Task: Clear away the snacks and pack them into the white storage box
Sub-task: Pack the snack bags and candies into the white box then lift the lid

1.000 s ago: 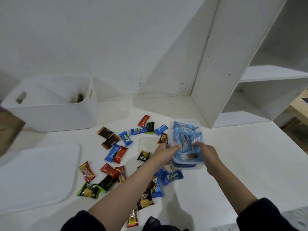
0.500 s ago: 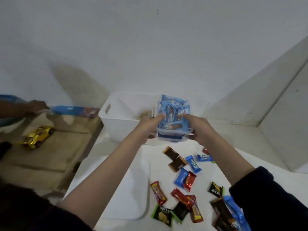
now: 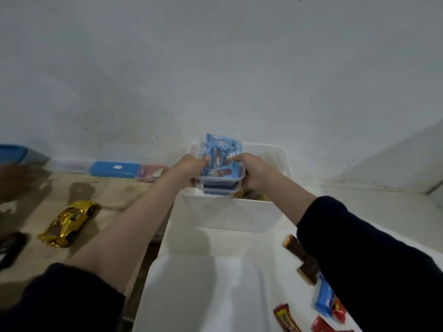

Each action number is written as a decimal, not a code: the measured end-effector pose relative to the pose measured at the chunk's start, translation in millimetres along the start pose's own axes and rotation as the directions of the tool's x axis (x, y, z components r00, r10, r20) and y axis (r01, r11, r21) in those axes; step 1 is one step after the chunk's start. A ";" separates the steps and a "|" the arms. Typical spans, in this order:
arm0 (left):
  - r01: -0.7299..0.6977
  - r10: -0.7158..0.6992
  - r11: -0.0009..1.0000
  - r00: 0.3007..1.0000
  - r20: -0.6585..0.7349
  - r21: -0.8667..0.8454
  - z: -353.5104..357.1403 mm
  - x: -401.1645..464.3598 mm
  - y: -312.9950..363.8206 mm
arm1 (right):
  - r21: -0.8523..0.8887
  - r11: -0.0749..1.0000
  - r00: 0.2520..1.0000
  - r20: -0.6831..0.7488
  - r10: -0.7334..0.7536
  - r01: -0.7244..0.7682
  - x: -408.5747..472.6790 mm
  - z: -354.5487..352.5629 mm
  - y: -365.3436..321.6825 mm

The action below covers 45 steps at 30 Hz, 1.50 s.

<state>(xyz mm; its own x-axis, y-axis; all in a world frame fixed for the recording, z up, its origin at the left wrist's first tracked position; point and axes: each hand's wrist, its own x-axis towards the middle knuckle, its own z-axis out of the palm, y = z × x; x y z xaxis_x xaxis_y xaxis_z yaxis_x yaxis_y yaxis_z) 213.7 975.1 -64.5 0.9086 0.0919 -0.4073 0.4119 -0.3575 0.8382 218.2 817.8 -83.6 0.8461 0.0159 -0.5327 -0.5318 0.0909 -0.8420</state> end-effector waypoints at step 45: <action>-0.430 0.456 0.853 0.889 -0.023 0.295 232.6 -159.9 -116.2 | -0.878 0.379 0.695 -0.078 -0.714 0.291 -148.9 -192.1 208.3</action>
<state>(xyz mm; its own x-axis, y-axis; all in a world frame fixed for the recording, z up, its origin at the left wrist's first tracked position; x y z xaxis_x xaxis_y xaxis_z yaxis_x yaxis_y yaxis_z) 4.6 785.7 -181.1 0.9978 -0.0599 0.0287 -0.0597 -0.6189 0.7832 -25.2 643.1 -196.1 0.9655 -0.1318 0.2245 0.0136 -0.8356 -0.5492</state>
